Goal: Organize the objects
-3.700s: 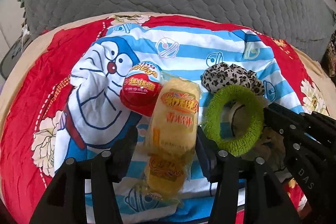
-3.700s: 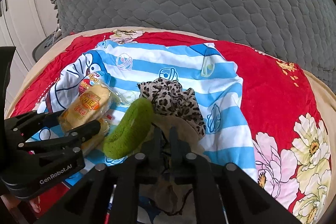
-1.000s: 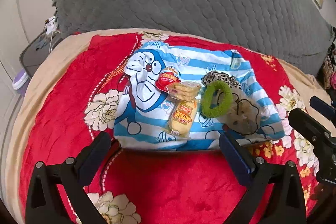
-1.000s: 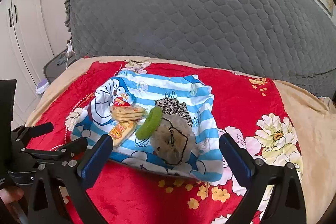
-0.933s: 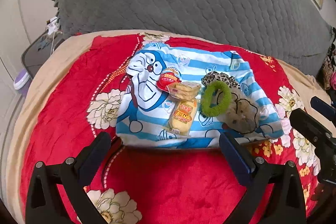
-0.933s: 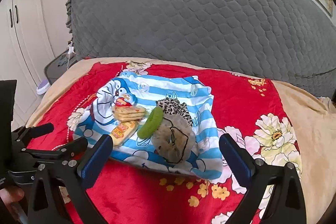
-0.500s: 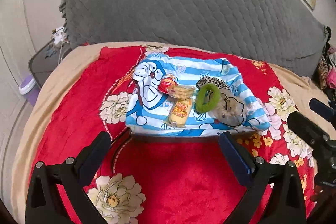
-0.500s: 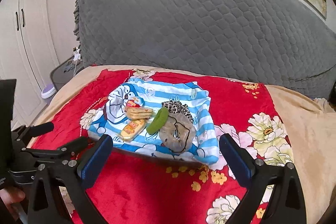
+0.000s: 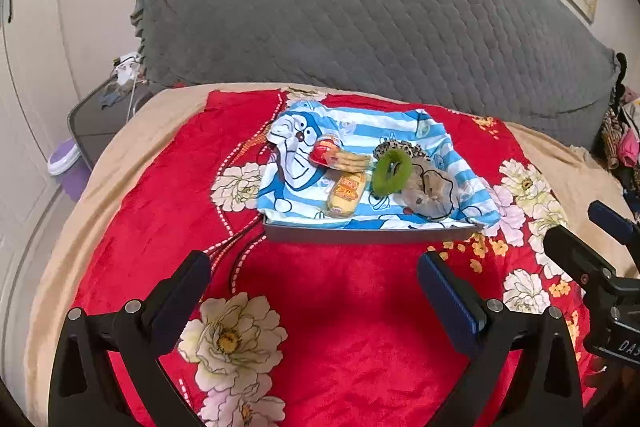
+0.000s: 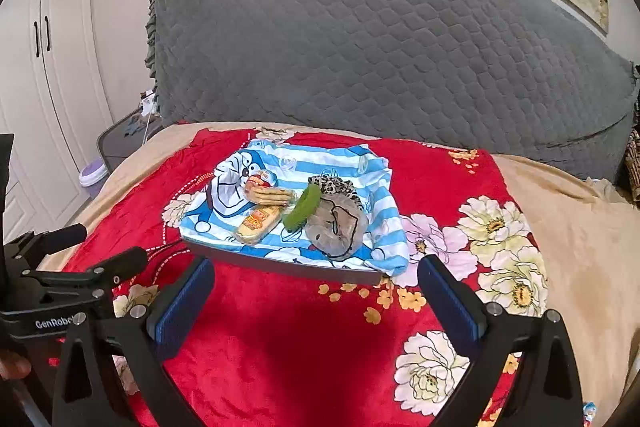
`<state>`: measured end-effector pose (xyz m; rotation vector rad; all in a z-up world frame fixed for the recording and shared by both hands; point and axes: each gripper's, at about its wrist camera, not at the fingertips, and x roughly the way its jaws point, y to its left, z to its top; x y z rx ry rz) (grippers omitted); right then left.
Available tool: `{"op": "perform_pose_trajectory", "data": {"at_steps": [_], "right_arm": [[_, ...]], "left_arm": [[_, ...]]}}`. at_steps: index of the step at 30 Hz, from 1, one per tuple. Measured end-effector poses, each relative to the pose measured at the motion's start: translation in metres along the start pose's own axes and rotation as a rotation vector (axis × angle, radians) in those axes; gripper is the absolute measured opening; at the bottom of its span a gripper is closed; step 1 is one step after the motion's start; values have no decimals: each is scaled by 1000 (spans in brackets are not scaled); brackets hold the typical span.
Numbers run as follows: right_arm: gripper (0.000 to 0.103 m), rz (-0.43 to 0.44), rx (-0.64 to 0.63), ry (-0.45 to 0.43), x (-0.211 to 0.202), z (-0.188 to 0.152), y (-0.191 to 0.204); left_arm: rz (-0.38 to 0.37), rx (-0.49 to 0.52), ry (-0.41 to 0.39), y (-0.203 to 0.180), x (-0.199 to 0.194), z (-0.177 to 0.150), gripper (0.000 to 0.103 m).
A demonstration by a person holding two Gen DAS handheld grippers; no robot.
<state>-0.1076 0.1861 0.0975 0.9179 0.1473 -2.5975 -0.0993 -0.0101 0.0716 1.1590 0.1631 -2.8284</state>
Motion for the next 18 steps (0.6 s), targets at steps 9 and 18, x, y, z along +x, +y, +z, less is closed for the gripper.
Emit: {"op": "perform_pose_trajectory", "data": {"at_steps": [9,18], "right_arm": [[102,-3,2,-60,-32,-10,0],[102,-9,5,-53,-37,-32,1]], "left_arm": [[-7,-6,-35,1,-31,-10,103],[13,1,-37,2,-36,-35,103]]}}
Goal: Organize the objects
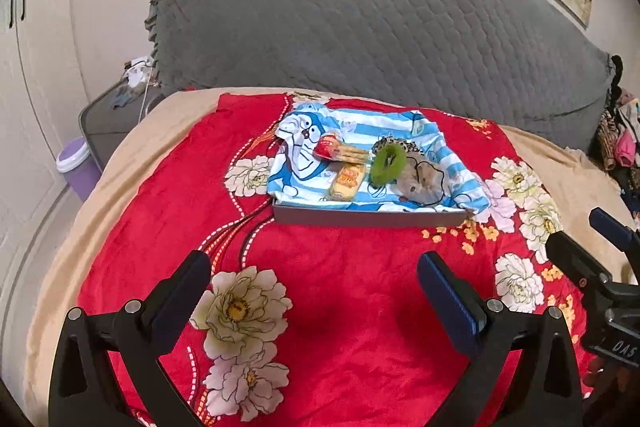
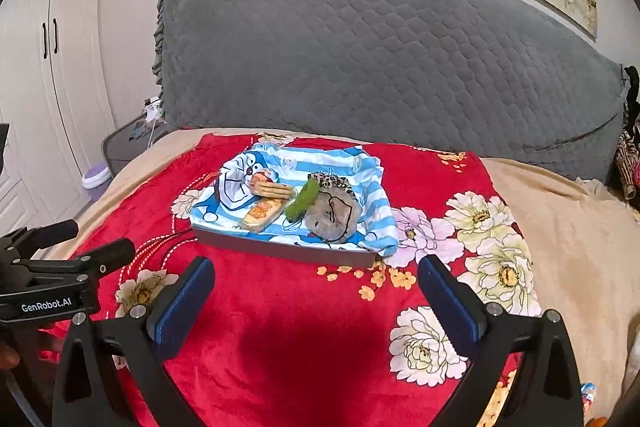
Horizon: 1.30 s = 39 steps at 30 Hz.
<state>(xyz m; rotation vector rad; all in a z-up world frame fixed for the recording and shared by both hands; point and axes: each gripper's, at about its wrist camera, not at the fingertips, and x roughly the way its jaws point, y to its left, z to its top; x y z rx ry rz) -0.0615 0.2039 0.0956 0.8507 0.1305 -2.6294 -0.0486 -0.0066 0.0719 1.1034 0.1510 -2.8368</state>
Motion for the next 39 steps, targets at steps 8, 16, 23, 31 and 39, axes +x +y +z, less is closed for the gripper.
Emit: {"op": "perform_pose_trajectory", "data": {"at_steps": [8,16,23,31,39], "right_arm": [[102,-5,8,13,15,-21,-3],[102,0,22,17,39,-46,-3],[102,-22,1,59,63,-69,-4],[102,-52,-12,102,75,-87,-6],[102,-43,33,103,81,-96,-20]], "left_arm": [[7,1,23,4,20,-18,103],[11,18,50,4,48,-35,103],[16,8,87,8,75,-54,103],[6,8,108,8,91,-65,103],[9,-5,117,13,99,-71,103]]}}
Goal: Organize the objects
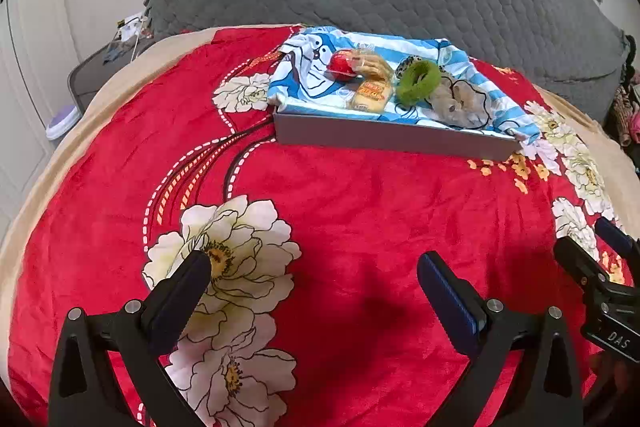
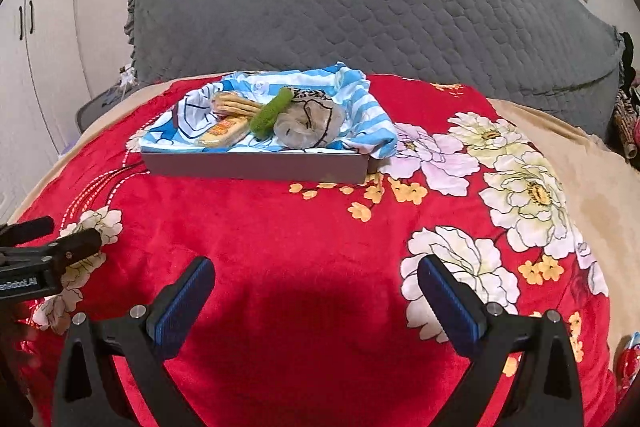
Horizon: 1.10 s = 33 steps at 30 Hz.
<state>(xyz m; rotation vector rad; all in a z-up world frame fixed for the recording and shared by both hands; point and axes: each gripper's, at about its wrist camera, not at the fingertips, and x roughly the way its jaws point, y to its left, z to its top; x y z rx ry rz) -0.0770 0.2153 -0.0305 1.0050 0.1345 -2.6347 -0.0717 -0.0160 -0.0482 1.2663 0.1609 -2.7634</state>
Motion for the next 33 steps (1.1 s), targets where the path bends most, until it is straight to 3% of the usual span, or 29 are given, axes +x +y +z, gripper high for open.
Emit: {"op": "perform_pose_trajectory", "data": {"at_steps": [33], "right_arm": [[102,-15,-24,61,14,-24,5]], "left_arm": [[1,46,37,-13,30,-25,103]]}}
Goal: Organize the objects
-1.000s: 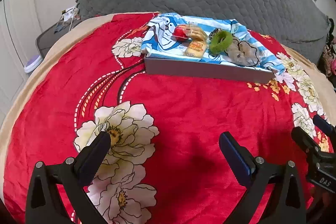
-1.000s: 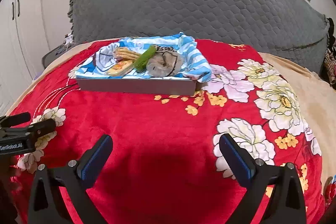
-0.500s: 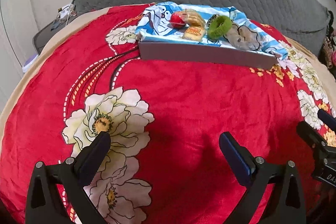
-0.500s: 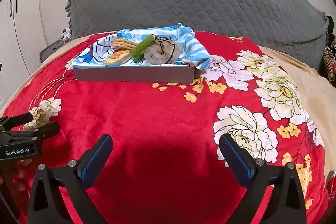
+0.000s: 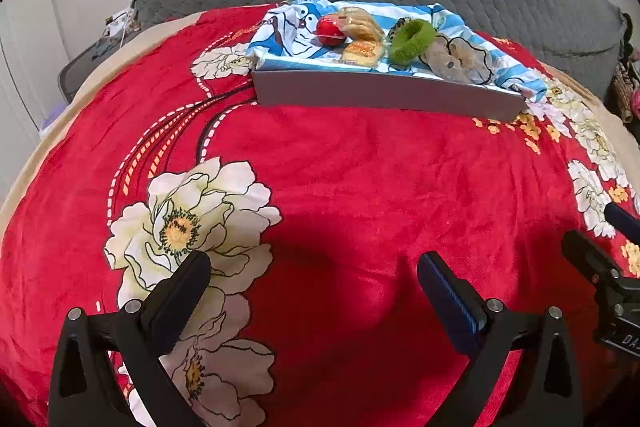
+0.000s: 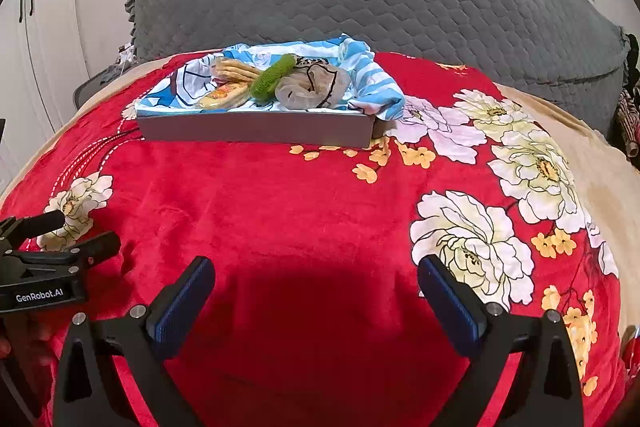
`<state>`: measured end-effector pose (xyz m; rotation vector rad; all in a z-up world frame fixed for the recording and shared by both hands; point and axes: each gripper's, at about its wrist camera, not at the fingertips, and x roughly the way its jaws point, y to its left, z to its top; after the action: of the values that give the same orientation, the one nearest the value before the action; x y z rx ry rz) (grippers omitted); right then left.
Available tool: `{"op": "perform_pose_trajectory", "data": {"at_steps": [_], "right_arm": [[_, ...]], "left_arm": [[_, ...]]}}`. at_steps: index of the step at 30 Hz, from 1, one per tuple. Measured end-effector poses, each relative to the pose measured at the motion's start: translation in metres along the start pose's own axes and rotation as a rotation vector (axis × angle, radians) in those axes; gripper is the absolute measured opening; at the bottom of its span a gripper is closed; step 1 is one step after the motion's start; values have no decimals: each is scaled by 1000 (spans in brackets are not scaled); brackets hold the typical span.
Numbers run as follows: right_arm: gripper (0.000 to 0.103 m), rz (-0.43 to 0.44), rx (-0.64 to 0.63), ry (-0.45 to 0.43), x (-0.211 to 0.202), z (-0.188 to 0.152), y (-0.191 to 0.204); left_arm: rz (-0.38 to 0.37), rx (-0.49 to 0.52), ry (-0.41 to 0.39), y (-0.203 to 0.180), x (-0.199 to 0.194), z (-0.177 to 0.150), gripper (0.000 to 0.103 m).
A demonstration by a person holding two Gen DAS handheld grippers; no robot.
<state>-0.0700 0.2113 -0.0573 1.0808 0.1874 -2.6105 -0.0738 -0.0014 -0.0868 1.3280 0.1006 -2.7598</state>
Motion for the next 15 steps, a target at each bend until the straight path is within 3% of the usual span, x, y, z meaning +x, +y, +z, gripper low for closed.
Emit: {"op": "perform_pose_trajectory", "data": {"at_steps": [15], "right_arm": [[102,-4,15,22,4,-2,-4]], "left_arm": [[-5,12,-26,-4,-5,3,103]]}}
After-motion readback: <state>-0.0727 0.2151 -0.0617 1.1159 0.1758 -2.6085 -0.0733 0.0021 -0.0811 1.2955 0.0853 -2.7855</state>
